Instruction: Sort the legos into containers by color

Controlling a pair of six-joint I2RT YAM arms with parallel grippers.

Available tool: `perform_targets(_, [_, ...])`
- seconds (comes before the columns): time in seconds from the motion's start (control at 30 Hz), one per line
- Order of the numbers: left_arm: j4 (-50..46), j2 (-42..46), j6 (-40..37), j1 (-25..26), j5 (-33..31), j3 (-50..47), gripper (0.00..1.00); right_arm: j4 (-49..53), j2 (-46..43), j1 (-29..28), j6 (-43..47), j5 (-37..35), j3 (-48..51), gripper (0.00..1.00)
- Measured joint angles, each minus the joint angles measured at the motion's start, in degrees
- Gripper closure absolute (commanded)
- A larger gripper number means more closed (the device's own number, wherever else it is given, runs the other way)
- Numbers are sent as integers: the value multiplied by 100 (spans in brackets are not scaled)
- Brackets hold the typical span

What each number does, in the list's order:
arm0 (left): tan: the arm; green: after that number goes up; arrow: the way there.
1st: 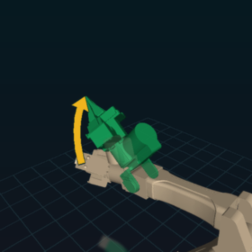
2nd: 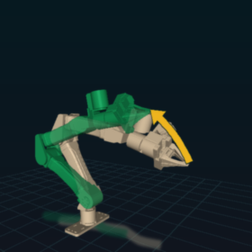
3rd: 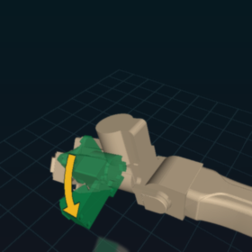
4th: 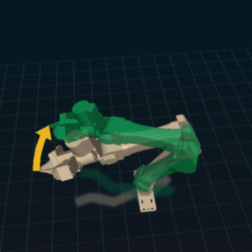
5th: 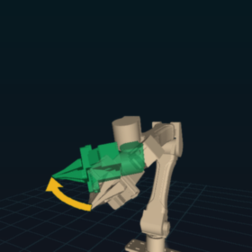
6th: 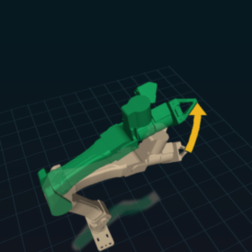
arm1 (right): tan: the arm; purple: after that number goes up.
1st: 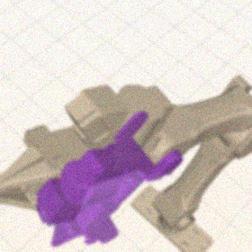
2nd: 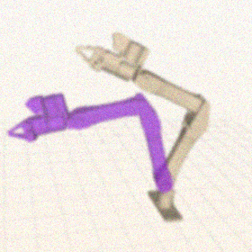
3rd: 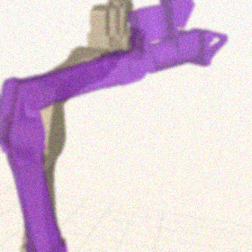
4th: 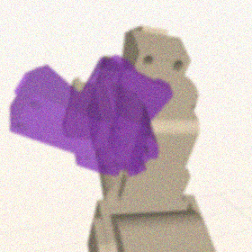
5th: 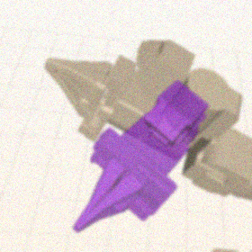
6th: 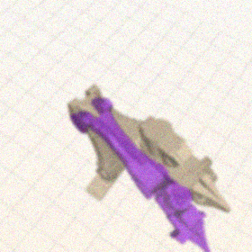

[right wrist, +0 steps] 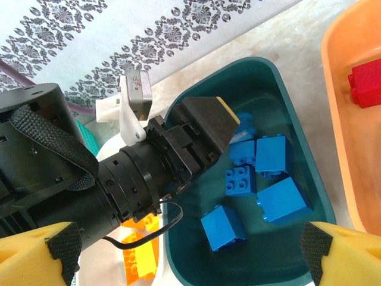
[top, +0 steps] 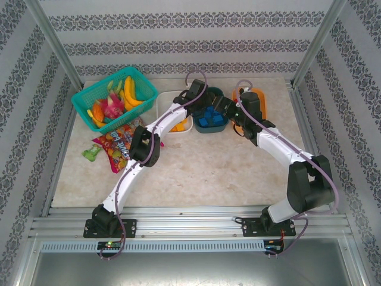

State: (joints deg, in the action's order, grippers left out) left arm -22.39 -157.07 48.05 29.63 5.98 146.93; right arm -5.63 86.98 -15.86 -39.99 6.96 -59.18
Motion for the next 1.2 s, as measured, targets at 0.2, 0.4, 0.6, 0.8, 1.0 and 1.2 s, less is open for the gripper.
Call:
perform_targets(0.2, [-15,26,173,-55,46,0,38,0,-2,-42,4,44,-98,4])
perform_targets(0.4, [-315,372,293,-66,151,-22,38,129,-195,-42,153,2,-22,4])
perform_targets(0.6, [-634,2009,326,-37,219,-1429,37,107,-1047,-42,435,-225,485,4])
perform_targets(0.8, [-549,4548,323,66,170,-4378,37,289,-1801,-42,850,-387,949,3])
perform_targets(1.0, [-570,6533,42,103,-31,-7005,34,1300,-2527,-55,1401,-422,1029,2])
perform_targets(1.2, [-699,8299,-590,103,-173,-8526,0,2262,-3429,-92,1670,-531,1252,2])
